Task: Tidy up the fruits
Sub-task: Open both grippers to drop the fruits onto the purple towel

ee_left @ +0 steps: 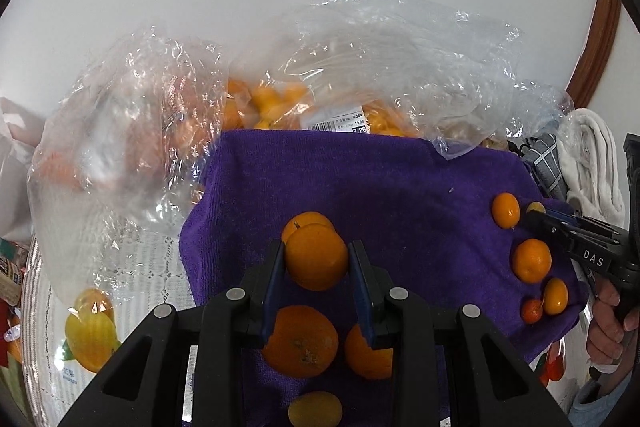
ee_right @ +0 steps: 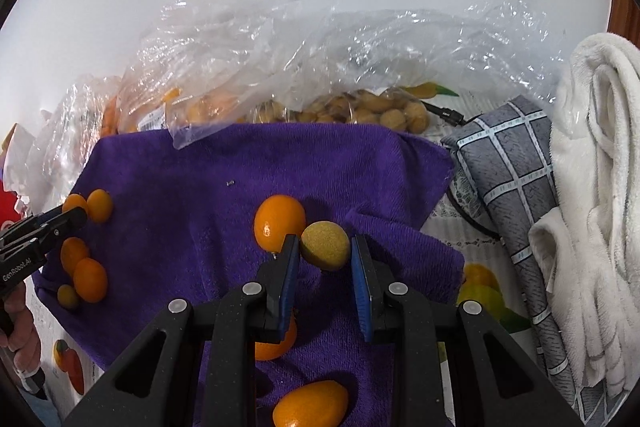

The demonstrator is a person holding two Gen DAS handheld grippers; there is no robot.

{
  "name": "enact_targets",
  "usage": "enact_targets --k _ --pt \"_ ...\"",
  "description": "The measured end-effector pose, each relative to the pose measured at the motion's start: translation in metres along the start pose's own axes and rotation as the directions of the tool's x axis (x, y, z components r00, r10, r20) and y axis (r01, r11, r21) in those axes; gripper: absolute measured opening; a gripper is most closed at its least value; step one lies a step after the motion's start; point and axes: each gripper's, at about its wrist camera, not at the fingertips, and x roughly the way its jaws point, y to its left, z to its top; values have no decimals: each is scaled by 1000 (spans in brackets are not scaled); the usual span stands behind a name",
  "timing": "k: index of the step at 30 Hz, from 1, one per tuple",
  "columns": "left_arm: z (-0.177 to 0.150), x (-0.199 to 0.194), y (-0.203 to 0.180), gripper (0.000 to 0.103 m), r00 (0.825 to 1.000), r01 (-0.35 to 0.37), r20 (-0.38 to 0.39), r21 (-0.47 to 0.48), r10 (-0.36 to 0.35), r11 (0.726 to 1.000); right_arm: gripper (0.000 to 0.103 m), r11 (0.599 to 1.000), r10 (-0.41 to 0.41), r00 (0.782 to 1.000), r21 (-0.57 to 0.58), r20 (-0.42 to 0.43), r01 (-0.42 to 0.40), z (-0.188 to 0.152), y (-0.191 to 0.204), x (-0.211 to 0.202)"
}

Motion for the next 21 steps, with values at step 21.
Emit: enact_targets --k 21 --pt "-1 10 -7 30 999 -22 -44 26 23 999 26 1000 -8 1000 -26 -27 7 -1 6 8"
